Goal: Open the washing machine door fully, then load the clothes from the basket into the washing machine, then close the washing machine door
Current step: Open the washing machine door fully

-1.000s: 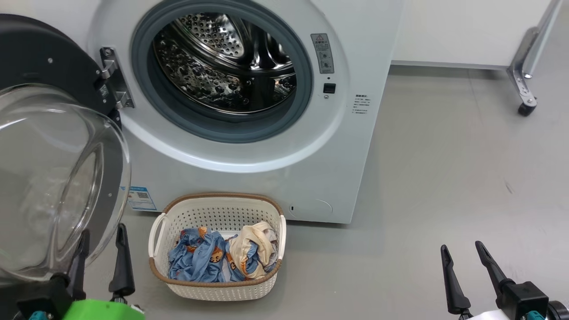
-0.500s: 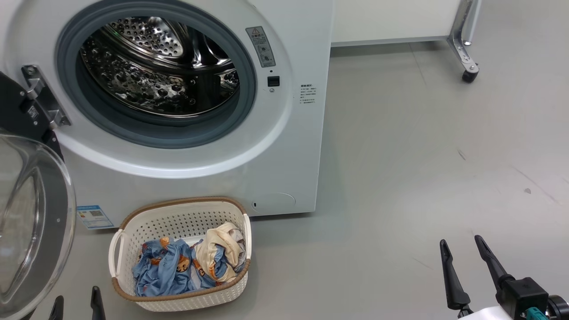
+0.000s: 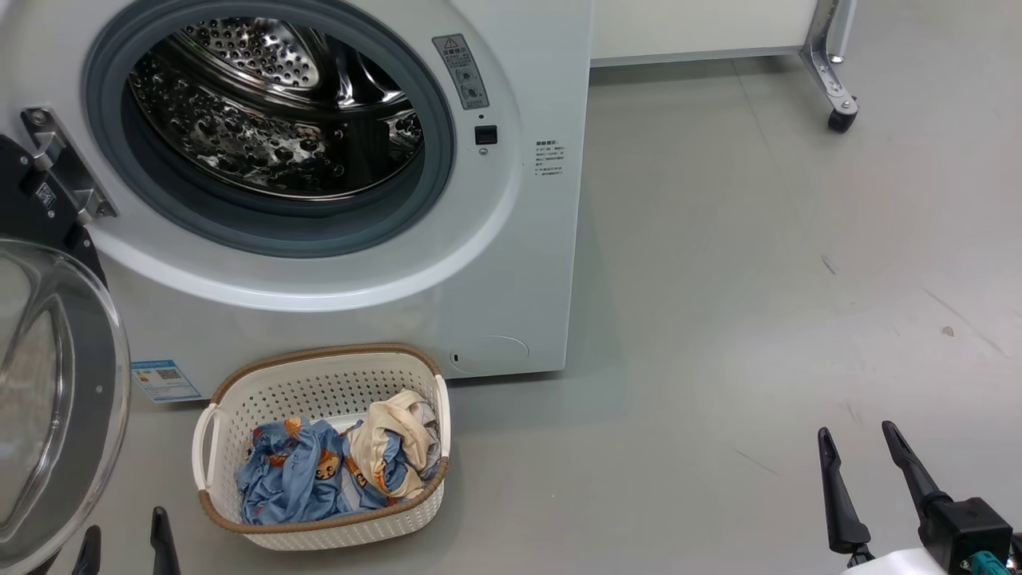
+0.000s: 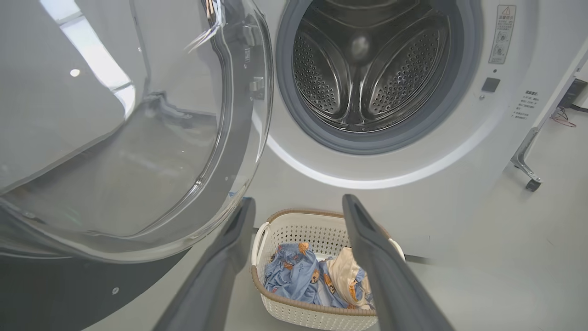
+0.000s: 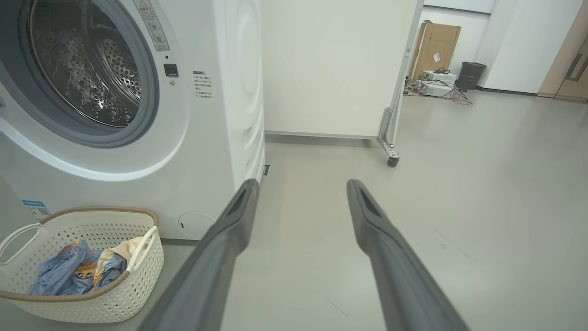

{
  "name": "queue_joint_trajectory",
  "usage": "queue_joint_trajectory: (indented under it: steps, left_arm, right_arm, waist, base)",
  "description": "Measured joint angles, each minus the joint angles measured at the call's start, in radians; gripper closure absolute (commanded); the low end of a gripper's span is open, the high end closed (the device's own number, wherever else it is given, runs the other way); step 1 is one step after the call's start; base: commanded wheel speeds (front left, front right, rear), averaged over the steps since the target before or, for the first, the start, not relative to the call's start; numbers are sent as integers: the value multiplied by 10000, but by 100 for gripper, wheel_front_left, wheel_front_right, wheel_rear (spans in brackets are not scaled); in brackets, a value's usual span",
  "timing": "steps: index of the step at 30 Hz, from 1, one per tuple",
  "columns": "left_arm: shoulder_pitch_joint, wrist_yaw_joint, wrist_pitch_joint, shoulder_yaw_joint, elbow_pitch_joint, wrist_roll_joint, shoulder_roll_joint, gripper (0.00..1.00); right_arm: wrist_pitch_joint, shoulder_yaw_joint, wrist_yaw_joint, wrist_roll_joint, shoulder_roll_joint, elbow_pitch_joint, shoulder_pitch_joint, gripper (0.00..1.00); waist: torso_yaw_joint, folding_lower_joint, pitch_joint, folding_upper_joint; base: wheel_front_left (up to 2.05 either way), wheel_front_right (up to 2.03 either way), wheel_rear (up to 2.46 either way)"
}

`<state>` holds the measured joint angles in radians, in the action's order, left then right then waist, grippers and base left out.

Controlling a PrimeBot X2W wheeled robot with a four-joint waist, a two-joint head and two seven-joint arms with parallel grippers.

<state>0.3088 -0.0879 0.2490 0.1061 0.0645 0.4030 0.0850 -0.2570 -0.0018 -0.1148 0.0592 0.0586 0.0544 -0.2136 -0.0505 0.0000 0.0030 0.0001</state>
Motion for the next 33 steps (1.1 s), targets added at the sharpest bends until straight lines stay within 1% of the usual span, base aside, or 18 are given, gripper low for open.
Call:
queue_joint_trajectory:
  steps: [11,16,19,24,33]
  left_arm:
    - [-2,-86,0,163,-63,-173,-88,0]
    - [6,-98,2,198,-44,-447,-96,0]
    - [89,-169,0,276,-48,-458,-130,0]
    - [304,-171,2,523,13,-454,-192,0]
    - [360,-186,2,610,25,-430,-301,0]
  right_arm:
    - [0,33,-4,-71,52,25,26,0]
    - [0,100,-6,-71,46,127,49,0]
    - [0,155,-6,-71,44,182,49,0]
    - [0,299,-19,-71,42,196,52,0]
    - [0,360,-75,-71,42,219,53,0]
  waist:
    - [567,0,-134,0]
    - [797,0,-271,0]
    - [927,0,-404,0]
    - [986,0,-492,0]
    - [953,0,-506,0]
  base:
    - [0,0,0]
    - [0,0,0]
    - [0,0,0]
    - [0,0,0]
    - [6,-6,0]
